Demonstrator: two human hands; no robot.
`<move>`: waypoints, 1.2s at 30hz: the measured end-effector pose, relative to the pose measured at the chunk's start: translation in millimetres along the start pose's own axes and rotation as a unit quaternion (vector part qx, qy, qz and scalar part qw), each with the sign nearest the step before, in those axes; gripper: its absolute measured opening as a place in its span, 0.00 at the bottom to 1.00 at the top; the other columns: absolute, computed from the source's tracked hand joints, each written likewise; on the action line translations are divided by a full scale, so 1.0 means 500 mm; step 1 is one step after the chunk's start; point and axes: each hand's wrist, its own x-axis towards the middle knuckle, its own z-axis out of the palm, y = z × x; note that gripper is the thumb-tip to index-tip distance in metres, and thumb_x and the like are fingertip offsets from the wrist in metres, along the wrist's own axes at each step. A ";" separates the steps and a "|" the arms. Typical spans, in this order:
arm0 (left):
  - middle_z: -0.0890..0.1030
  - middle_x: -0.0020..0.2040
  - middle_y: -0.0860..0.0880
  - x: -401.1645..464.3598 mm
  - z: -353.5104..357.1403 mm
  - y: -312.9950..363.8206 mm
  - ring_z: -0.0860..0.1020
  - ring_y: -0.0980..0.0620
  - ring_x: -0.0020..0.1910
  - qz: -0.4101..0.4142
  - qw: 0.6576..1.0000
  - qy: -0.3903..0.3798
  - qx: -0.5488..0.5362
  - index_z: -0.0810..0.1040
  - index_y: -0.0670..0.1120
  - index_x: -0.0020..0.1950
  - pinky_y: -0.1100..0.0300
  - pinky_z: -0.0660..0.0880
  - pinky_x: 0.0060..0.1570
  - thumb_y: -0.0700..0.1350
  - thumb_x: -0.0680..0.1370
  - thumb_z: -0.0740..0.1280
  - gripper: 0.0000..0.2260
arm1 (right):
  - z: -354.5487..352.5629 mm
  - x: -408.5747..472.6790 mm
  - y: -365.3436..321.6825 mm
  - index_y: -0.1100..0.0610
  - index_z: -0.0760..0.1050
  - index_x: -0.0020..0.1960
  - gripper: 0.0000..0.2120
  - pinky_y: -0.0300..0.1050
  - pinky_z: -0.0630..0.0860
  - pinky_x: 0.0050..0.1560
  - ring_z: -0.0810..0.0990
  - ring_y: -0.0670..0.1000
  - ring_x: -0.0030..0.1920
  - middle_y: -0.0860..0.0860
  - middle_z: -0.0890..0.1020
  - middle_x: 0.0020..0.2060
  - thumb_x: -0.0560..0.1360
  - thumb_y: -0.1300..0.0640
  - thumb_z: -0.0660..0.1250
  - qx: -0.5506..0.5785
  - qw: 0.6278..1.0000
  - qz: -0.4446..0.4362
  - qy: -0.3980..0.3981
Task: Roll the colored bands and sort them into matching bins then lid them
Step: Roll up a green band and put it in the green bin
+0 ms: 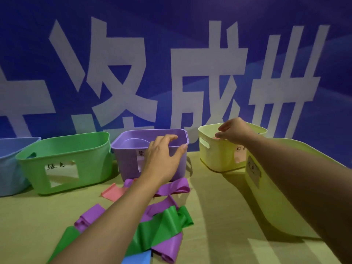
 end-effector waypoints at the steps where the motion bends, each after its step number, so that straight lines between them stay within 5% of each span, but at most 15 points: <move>1: 0.74 0.68 0.53 -0.002 -0.004 -0.002 0.69 0.51 0.70 0.002 1.000 0.002 0.002 0.72 0.55 0.72 0.49 0.70 0.69 0.61 0.81 0.64 0.22 | -0.003 -0.006 -0.005 0.58 0.80 0.65 0.19 0.45 0.81 0.50 0.82 0.54 0.54 0.54 0.84 0.58 0.77 0.51 0.74 -0.007 1.000 -0.011 0.007; 10: 0.74 0.68 0.52 -0.054 -0.093 -0.047 0.70 0.48 0.69 0.049 0.989 -0.002 0.139 0.72 0.54 0.73 0.50 0.67 0.67 0.62 0.81 0.63 0.23 | 0.009 -0.132 -0.109 0.52 0.78 0.67 0.20 0.45 0.79 0.54 0.80 0.50 0.58 0.49 0.82 0.61 0.79 0.43 0.70 -0.101 0.979 -0.173 0.041; 15: 0.75 0.68 0.50 -0.112 -0.158 -0.112 0.72 0.46 0.67 0.031 0.983 -0.011 0.181 0.73 0.53 0.72 0.50 0.68 0.66 0.62 0.81 0.64 0.23 | 0.059 -0.226 -0.171 0.51 0.80 0.63 0.17 0.43 0.75 0.48 0.80 0.49 0.54 0.49 0.83 0.59 0.79 0.44 0.71 -0.097 0.966 -0.241 0.013; 23: 0.73 0.71 0.51 -0.218 -0.231 -0.207 0.70 0.48 0.70 -0.021 0.970 -0.068 0.234 0.71 0.53 0.74 0.51 0.66 0.69 0.63 0.82 0.61 0.24 | 0.180 -0.338 -0.233 0.49 0.79 0.65 0.20 0.50 0.75 0.57 0.78 0.56 0.61 0.51 0.80 0.61 0.78 0.40 0.69 -0.153 0.938 -0.301 -0.074; 30: 0.75 0.67 0.60 -0.268 -0.248 -0.222 0.69 0.57 0.73 0.041 0.979 -0.180 0.084 0.77 0.59 0.65 0.53 0.66 0.73 0.64 0.78 0.69 0.18 | 0.228 -0.397 -0.239 0.47 0.81 0.52 0.20 0.46 0.75 0.45 0.81 0.52 0.52 0.46 0.83 0.51 0.78 0.32 0.63 -0.196 0.919 -0.315 -0.132; 36: 0.73 0.66 0.63 -0.293 -0.248 -0.224 0.72 0.61 0.64 0.045 0.960 -0.250 0.118 0.76 0.62 0.66 0.52 0.72 0.67 0.67 0.74 0.69 0.23 | 0.211 -0.416 -0.200 0.50 0.80 0.50 0.21 0.46 0.74 0.43 0.79 0.51 0.47 0.46 0.82 0.47 0.78 0.33 0.63 -0.226 0.908 -0.323 -0.141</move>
